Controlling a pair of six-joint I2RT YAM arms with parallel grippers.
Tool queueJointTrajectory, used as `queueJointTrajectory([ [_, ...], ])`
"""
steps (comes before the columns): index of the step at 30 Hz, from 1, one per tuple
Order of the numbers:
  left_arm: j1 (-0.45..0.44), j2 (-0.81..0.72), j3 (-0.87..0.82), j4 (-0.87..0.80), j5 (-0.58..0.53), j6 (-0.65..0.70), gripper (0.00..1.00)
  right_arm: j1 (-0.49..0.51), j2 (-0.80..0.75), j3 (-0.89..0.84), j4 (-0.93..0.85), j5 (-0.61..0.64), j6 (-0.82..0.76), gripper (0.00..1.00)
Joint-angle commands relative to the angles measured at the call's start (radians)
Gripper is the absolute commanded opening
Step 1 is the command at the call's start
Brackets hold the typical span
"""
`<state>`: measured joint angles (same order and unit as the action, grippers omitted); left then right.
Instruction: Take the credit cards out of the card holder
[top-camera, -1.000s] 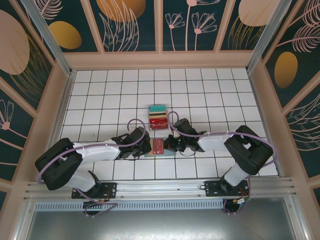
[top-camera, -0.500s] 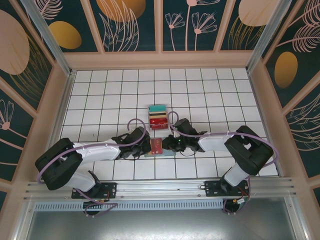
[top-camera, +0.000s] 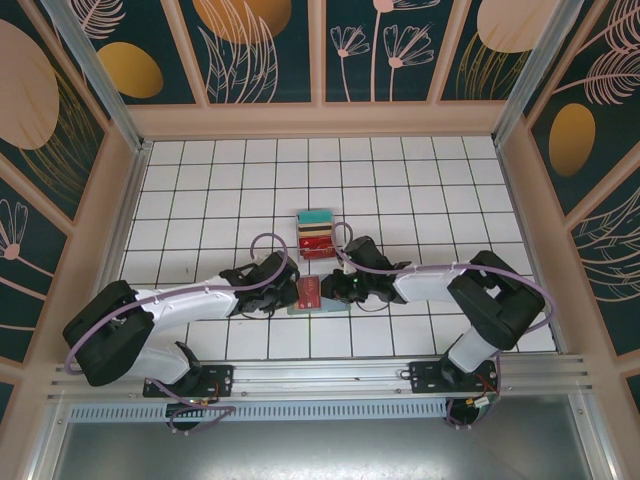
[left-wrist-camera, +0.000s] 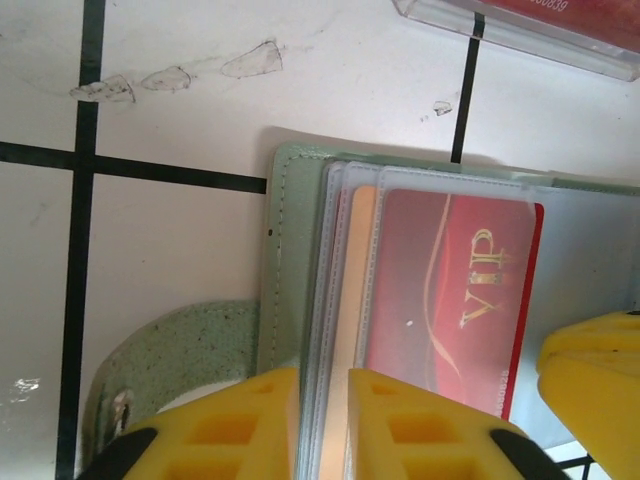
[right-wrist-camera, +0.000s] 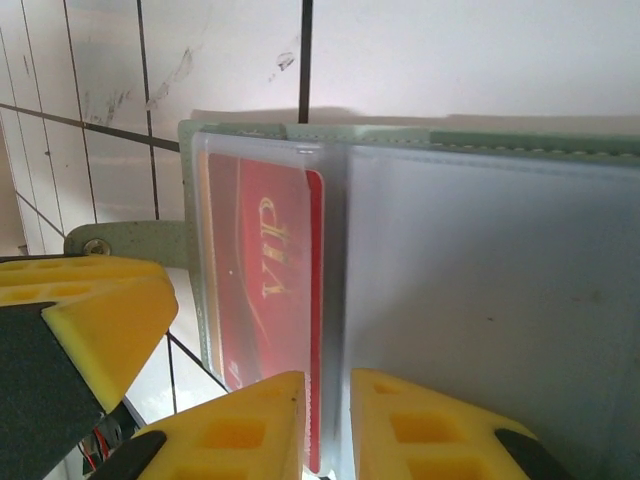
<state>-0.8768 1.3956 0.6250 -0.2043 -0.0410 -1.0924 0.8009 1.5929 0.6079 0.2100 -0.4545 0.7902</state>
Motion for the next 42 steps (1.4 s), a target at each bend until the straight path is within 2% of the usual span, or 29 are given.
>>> queueJointTrajectory([
  [1,0.005,-0.010,0.021,0.014,0.008,0.026,0.26,0.011,0.025,0.033,0.012,-0.012,-0.013,0.19],
  [4,0.005,0.014,0.025,0.018,0.016,0.038,0.26,0.015,0.036,0.039,0.014,-0.012,-0.013,0.19],
  [19,0.004,0.085,-0.017,0.039,0.030,0.029,0.09,0.020,0.071,0.047,0.022,-0.016,-0.003,0.17],
  [29,0.004,0.104,-0.024,0.023,0.023,0.022,0.00,0.022,0.076,0.044,0.022,-0.013,-0.004,0.07],
  [33,0.005,0.115,-0.022,0.019,0.023,0.015,0.00,0.022,0.078,0.046,0.020,-0.016,-0.001,0.00],
  [42,0.005,0.126,-0.036,-0.019,-0.003,-0.001,0.00,0.014,0.048,0.034,-0.047,0.020,-0.017,0.00],
])
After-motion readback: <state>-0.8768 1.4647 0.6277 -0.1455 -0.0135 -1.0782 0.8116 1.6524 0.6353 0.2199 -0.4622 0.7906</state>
